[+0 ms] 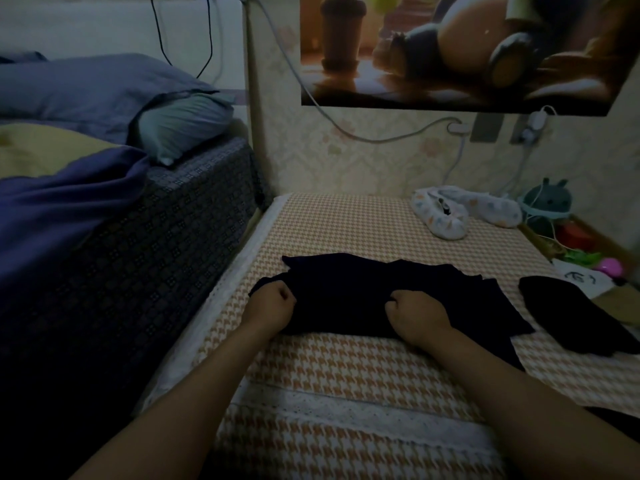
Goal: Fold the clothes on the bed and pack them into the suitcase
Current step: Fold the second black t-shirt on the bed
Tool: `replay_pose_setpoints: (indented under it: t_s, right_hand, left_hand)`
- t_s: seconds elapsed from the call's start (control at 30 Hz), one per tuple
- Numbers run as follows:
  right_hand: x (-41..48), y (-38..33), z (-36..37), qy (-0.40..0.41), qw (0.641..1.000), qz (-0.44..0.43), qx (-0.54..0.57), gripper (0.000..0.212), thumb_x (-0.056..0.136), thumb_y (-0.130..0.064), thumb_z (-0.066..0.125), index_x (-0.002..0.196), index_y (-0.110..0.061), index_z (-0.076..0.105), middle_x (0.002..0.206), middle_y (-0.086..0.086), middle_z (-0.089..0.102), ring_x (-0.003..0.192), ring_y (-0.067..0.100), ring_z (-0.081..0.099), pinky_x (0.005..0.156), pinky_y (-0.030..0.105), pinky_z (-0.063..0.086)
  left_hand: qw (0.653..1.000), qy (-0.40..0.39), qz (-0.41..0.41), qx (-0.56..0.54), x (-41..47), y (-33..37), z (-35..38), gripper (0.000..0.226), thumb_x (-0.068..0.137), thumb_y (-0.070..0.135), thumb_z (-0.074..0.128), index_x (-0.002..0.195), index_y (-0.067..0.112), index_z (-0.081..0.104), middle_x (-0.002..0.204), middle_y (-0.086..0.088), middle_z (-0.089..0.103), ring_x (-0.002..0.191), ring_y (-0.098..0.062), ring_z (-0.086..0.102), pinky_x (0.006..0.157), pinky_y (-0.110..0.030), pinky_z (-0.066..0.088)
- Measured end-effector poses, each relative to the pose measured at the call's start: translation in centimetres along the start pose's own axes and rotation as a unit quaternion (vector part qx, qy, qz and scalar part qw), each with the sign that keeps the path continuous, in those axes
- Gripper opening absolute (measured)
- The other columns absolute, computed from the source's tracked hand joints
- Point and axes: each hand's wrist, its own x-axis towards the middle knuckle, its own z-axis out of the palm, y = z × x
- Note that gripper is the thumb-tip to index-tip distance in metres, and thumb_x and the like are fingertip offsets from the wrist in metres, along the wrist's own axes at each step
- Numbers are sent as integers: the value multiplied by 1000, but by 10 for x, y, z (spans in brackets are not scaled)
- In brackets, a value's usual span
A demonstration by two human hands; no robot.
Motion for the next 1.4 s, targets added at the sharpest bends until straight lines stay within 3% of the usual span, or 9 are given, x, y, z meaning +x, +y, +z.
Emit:
replay_pose_setpoints:
  t_s: [0.13, 0.3, 0.4, 0.53, 0.63, 0.83, 0.97, 1.1, 1.4]
  right_hand:
    - [0, -1, 1, -17, 999, -32, -18, 40, 100, -30, 36, 128, -13, 59, 118, 1, 64, 88, 13, 56, 66, 23, 35]
    - [-1, 0, 7, 19, 997, -63, -45, 37, 103, -35, 34, 87, -14, 61, 71, -9, 53, 63, 11, 51, 50, 25, 32]
    - [-2, 3, 2, 23, 996, -69, -54, 41, 103, -39, 34, 72, -19, 52, 70, -4, 56, 64, 12, 53, 58, 31, 43]
    - [-4, 7, -6, 3, 996, -80, -39, 39, 101, -42, 39, 76, -18, 57, 76, -4, 61, 70, 15, 58, 60, 29, 42]
    - [-7, 14, -8, -49, 994, -96, -15, 30, 97, -43, 49, 113, -23, 65, 107, -9, 66, 95, 14, 62, 81, 30, 51]
    - [-26, 23, -29, -151, 972, -85, 161, 29, 92, -54, 52, 111, -37, 64, 111, -23, 59, 101, -1, 55, 95, 25, 44]
    - [-34, 56, -30, -62, 997, 34, -25, 47, 97, -56, 36, 115, -21, 62, 118, 5, 58, 106, 22, 55, 90, 41, 48]
    - [-52, 84, -33, -52, 963, 211, -158, 53, 98, -52, 31, 131, -12, 41, 135, 17, 38, 118, 31, 42, 91, 42, 42]
    - [-69, 108, -44, 62, 995, 72, -43, 39, 99, -24, 43, 136, -17, 37, 83, 3, 57, 67, 19, 51, 49, 30, 32]
  left_hand:
    - [996, -79, -28, -24, -4, 5, 1, 32, 100, 27, 49, 73, 10, 48, 64, -5, 44, 55, -15, 40, 50, -26, 33]
    - [990, -49, 39, 125, -16, 6, 7, 20, 92, 26, 62, 76, 15, 61, 64, -1, 50, 59, -13, 49, 55, -30, 47]
    - [997, 48, 53, -38, -14, 8, 3, 21, 93, 21, 61, 75, 12, 57, 75, -4, 60, 70, -16, 57, 62, -30, 45]
    - [964, -7, 54, -259, -18, 9, -11, 25, 101, 21, 46, 79, 10, 44, 77, -9, 47, 68, -19, 46, 64, -31, 36]
    - [975, -52, 57, -206, -24, 3, -16, 26, 104, 25, 37, 81, 13, 39, 79, -5, 44, 69, -19, 44, 63, -32, 34]
    - [939, -169, 19, -298, -23, -19, -32, 35, 95, 0, 47, 106, 23, 71, 124, 6, 56, 113, -19, 57, 90, -38, 52]
    - [978, -128, -3, -162, -31, -21, -20, 12, 91, 29, 66, 89, 22, 76, 107, 11, 61, 101, -13, 58, 79, -26, 47]
    - [989, -100, 49, -96, -32, -18, -11, 15, 95, 17, 60, 103, 24, 70, 123, 4, 59, 119, -21, 54, 93, -29, 47]
    - [986, -70, 78, -128, -33, -2, -14, 32, 103, 10, 39, 110, 17, 70, 105, 15, 55, 92, -14, 51, 81, -26, 45]
